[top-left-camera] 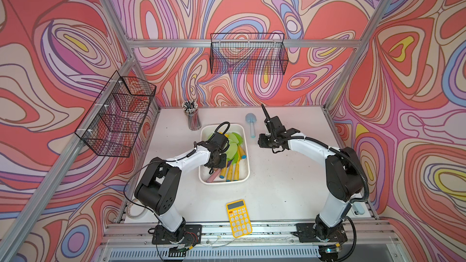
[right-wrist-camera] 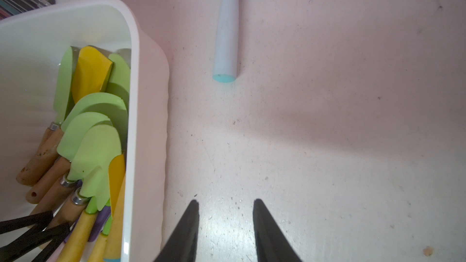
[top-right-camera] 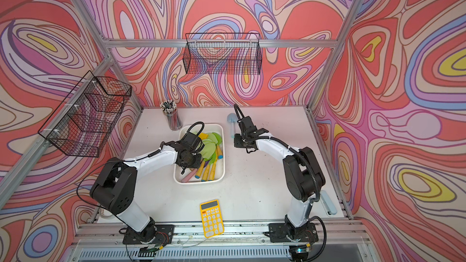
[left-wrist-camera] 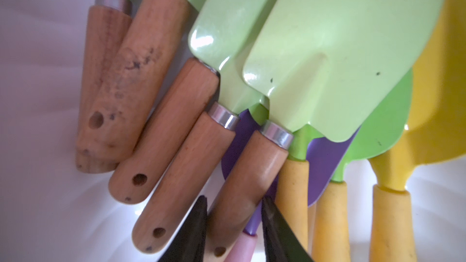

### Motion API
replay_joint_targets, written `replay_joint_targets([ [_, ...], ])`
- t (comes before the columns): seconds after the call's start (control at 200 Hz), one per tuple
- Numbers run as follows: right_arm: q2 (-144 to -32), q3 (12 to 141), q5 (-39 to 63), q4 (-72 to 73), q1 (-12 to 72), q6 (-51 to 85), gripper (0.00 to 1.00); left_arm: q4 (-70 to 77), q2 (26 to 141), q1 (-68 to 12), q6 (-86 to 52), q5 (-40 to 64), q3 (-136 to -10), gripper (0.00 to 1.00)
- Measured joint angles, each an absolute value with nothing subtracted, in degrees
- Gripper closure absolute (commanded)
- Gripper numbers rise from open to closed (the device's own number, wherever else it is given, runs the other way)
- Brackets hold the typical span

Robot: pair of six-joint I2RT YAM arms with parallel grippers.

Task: Take the shovel out of the storage box
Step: Pick up the shovel from the storage box.

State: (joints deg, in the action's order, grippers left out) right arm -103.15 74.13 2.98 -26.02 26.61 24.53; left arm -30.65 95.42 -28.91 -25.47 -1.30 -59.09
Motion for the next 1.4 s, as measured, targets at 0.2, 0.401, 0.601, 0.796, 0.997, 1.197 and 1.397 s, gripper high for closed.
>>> replay_joint_targets([
  [0.2,-103.2,74.1,3.0,-26.0,26.6,24.5,0.63,-30.2,95.5,-28.9,-25.5,-0.4,-58.8,0.58],
  [0.401,-103.2,74.1,3.0,-25.8,26.6,24.5,0.62,-30.2,95.7,-28.9,-25.0,-0.5,-58.5,0.60],
  [0.601,-103.2,74.1,3.4,-25.7,26.6,24.5,0.62,-29.5,95.7,-28.9,-23.6,-1.5,-57.3,0.60],
  [0.796,-103.2,74.1,3.5,-25.6,26.6,24.5,0.62,-28.1,95.7,-28.9,-22.0,-1.6,-56.8,0.60],
  [0.997,-103.2,74.1,3.9,-25.7,26.6,24.5,0.62,-27.3,95.8,-28.9,-21.2,-1.0,-56.7,0.63],
  [1.197,-103.2,74.1,3.9,-25.6,26.6,24.5,0.63,-27.0,97.2,-28.9,-21.2,-0.1,-56.9,0.72],
  [1.397,-103.2,74.1,3.9,-25.2,26.6,24.5,0.63,-26.4,97.5,-29.0,-21.4,0.8,-57.0,0.83],
])
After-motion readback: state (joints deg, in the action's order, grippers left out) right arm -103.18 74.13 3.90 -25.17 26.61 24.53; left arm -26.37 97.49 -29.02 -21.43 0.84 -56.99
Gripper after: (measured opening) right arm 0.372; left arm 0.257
